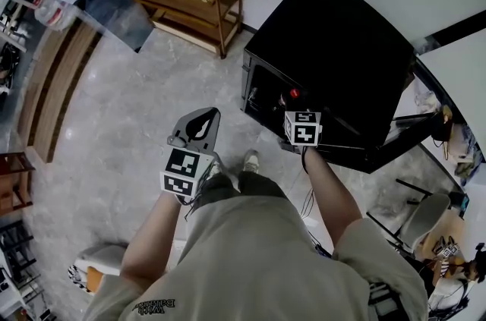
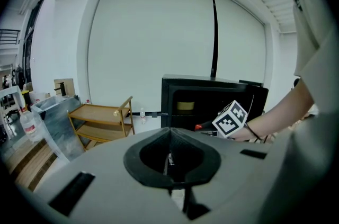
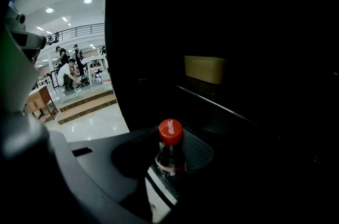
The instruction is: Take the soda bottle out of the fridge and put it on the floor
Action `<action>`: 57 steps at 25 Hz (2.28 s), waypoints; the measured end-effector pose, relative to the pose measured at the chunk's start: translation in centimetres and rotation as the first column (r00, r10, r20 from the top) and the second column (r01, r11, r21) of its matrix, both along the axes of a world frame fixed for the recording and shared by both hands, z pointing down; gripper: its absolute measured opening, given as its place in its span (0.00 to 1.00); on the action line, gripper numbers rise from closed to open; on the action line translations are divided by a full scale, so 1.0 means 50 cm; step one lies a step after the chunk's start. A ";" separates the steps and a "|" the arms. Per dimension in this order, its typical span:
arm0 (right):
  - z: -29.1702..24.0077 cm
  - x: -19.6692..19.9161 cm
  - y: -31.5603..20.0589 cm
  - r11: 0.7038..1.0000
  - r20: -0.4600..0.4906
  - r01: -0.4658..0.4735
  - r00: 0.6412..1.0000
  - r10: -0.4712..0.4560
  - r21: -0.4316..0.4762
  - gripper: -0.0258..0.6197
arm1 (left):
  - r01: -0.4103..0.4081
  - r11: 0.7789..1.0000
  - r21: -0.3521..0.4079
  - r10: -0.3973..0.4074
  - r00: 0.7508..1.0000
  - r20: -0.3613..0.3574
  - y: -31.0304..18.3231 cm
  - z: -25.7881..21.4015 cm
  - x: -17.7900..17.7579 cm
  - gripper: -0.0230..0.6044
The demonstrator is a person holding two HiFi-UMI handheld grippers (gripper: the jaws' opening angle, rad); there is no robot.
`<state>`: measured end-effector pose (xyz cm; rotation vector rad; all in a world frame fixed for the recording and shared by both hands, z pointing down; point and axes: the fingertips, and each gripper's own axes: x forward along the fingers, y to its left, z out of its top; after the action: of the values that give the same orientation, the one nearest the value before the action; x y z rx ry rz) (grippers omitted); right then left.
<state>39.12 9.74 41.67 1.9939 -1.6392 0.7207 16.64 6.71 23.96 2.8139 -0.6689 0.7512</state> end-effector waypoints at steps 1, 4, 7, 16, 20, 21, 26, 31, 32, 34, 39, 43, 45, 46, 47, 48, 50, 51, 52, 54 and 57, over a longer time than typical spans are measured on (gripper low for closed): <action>-0.013 -0.008 -0.001 1.000 -0.004 0.011 1.000 -0.011 0.008 0.21 | 0.006 1.000 0.002 -0.006 1.000 0.000 -0.003 -0.001 -0.007 0.05; -0.054 -0.038 -0.009 0.998 -0.007 0.046 0.999 -0.045 0.032 0.21 | 0.025 1.000 -0.003 -0.025 1.000 0.002 -0.014 -0.002 -0.030 0.05; -0.094 -0.074 -0.021 0.994 -0.014 0.095 0.995 -0.094 0.055 0.21 | 0.046 0.999 -0.013 -0.046 0.999 0.005 -0.028 -0.001 -0.051 0.05; -0.154 -0.216 -0.073 0.964 -0.027 0.252 0.968 -0.250 0.085 0.21 | 0.122 0.993 -0.010 -0.122 0.992 0.014 -0.067 0.001 -0.138 0.05; -0.160 -0.283 -0.102 0.946 -0.023 0.315 0.949 -0.314 0.077 0.21 | 0.166 0.986 -0.019 -0.165 0.986 0.022 -0.089 0.007 -0.193 0.05; -0.160 -0.300 -0.111 0.940 -0.022 0.332 0.943 -0.332 0.074 0.21 | 0.177 0.984 -0.023 -0.177 0.984 0.027 -0.095 0.008 -0.207 0.05; -0.148 -0.393 -0.150 0.903 -0.014 0.425 0.905 -0.425 0.055 0.21 | 0.250 0.968 -0.025 -0.249 0.968 0.028 -0.120 0.020 -0.287 0.05; -0.126 -0.478 -0.188 0.861 -0.008 0.507 0.862 -0.507 0.036 0.21 | 0.306 0.952 -0.027 -0.305 0.952 0.038 -0.142 0.035 -0.351 0.05; -0.120 -0.494 -0.195 0.852 -0.007 0.522 0.853 -0.522 0.033 0.21 | 0.314 0.949 -0.030 -0.312 0.949 0.046 -0.146 0.041 -0.362 0.05; -0.108 -0.527 -0.209 0.835 -0.005 0.550 0.835 -0.550 0.029 0.21 | 0.327 0.944 -0.036 -0.325 0.944 0.062 -0.153 0.058 -0.383 0.05; -0.071 -0.593 -0.241 0.798 0.005 0.602 0.799 -0.602 0.020 0.21 | 0.354 0.933 -0.065 -0.348 0.933 0.098 -0.170 0.119 -0.422 0.05; -0.025 -0.627 -0.264 0.781 0.013 0.624 0.781 -0.624 0.002 0.21 | 0.371 0.924 -0.099 -0.357 0.925 0.129 -0.187 0.181 -0.445 0.05; 0.003 -0.643 -0.276 0.773 0.020 0.634 0.773 -0.634 -0.016 0.21 | 0.382 0.917 -0.115 -0.365 0.920 0.142 -0.202 0.215 -0.457 0.05; 0.019 -0.650 -0.283 0.770 0.026 0.638 0.770 -0.637 -0.025 0.21 | 0.389 0.913 -0.123 -0.371 0.917 0.148 -0.211 0.234 -0.462 0.05; 0.036 -0.655 -0.289 0.768 0.032 0.640 0.768 -0.639 -0.035 0.21 | 0.396 0.909 -0.133 -0.375 0.914 0.155 -0.217 0.253 -0.467 0.05; 0.054 -0.658 -0.290 0.766 0.039 0.642 0.767 -0.640 -0.045 0.21 | 0.401 0.904 -0.144 -0.379 0.911 0.161 -0.221 0.273 -0.470 0.05; 0.088 -0.664 -0.291 0.764 0.057 0.642 0.767 -0.639 -0.065 0.21 | 0.404 0.900 -0.162 -0.379 0.911 0.165 -0.226 0.311 -0.473 0.05; 0.105 -0.668 -0.295 0.765 0.063 0.640 0.768 -0.637 -0.072 0.21 | 0.400 0.901 -0.166 -0.375 0.912 0.164 -0.233 0.329 -0.474 0.05; 0.123 -0.673 -0.301 0.766 0.068 0.638 0.770 -0.634 -0.077 0.21 | 0.395 0.903 -0.168 -0.370 0.914 0.165 -0.240 0.347 -0.476 0.05; 0.161 -0.686 -0.310 0.766 0.079 0.636 0.771 -0.632 -0.086 0.21 | 0.383 0.907 -0.175 -0.353 0.918 0.179 -0.251 0.387 -0.480 0.05; 0.220 -0.701 -0.312 0.765 0.097 0.636 0.772 -0.628 -0.104 0.21 | 0.357 0.913 -0.197 -0.315 0.925 0.213 -0.250 0.455 -0.479 0.05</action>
<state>4.06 -5.86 52.67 1.1939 -2.0679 0.5953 -7.30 -5.80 46.69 2.3515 -0.9934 0.9474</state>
